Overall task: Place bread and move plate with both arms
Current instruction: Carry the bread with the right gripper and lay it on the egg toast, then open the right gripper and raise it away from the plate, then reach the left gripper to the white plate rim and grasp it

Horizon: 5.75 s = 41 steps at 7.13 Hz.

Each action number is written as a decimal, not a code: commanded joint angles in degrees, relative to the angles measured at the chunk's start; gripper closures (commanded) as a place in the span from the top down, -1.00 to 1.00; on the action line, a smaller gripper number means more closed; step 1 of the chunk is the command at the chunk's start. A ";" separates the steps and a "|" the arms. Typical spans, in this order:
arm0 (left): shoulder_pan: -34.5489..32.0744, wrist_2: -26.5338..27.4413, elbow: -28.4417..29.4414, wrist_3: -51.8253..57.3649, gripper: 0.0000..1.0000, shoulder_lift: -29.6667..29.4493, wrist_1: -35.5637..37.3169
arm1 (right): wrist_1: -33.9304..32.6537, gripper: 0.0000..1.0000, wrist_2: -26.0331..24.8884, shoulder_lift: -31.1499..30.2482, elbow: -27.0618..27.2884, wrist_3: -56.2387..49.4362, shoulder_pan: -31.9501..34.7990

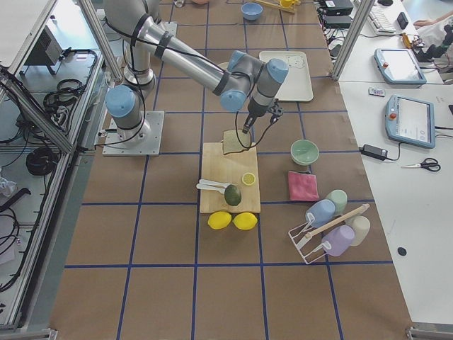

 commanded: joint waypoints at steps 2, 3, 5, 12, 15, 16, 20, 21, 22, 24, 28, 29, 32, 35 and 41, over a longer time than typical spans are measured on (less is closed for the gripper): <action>0.02 -0.18 -0.03 0.00 1.00 -0.08 0.00 | 7.02 -1.00 6.26 -2.33 -3.03 17.07 10.98; 0.02 -0.10 -0.03 0.00 1.00 0.00 0.00 | 7.64 -1.00 9.85 -2.33 -3.21 24.61 15.29; 0.02 0.08 -0.03 0.00 1.00 0.00 0.00 | 7.64 -1.00 16.53 -2.33 -4.79 38.07 23.38; 0.02 -0.01 -0.03 0.09 1.00 -0.09 0.00 | -0.18 -1.00 23.76 2.32 -4.71 52.90 30.71; 0.02 -0.10 -0.03 0.09 1.00 -0.09 0.09 | -1.57 -1.00 26.94 3.38 -4.53 54.48 31.24; 0.02 -0.10 -0.12 0.09 1.00 -0.09 0.09 | -1.76 -1.00 26.85 3.90 -4.45 54.14 31.24; 0.02 -0.10 -0.12 0.09 1.00 -0.09 0.09 | -3.43 -0.64 25.97 4.52 -4.45 53.78 31.24; 0.02 -0.10 -0.03 0.09 1.00 -0.09 0.09 | -4.47 -0.06 25.88 4.52 -4.27 53.78 31.24; 0.02 -0.10 -0.03 0.09 1.00 -0.09 0.09 | -6.14 0.59 24.06 4.61 -4.27 54.13 31.24; 0.02 -0.10 -0.03 0.09 1.00 -0.09 0.09 | -6.24 0.61 22.81 4.52 -4.36 54.31 31.24; 0.02 -0.01 -0.03 0.09 1.00 -0.09 0.09 | -5.46 0.95 11.33 -1.43 -4.71 36.73 26.96; 0.02 0.08 -0.03 0.18 1.00 -0.09 0.09 | -4.67 1.00 10.86 -4.24 -4.54 30.38 25.02; -0.07 0.08 1.02 0.36 1.00 -1.49 -0.17 | 3.24 1.00 5.77 -11.44 -5.49 4.91 22.20; -1.03 -0.71 -5.70 -7.59 1.00 -6.05 1.65 | 10.53 1.00 5.84 -13.40 -6.82 -5.63 16.40; -16.47 -3.33 -28.68 -33.36 1.00 -17.64 36.73 | 14.85 1.00 5.67 -15.08 -8.23 -8.09 16.47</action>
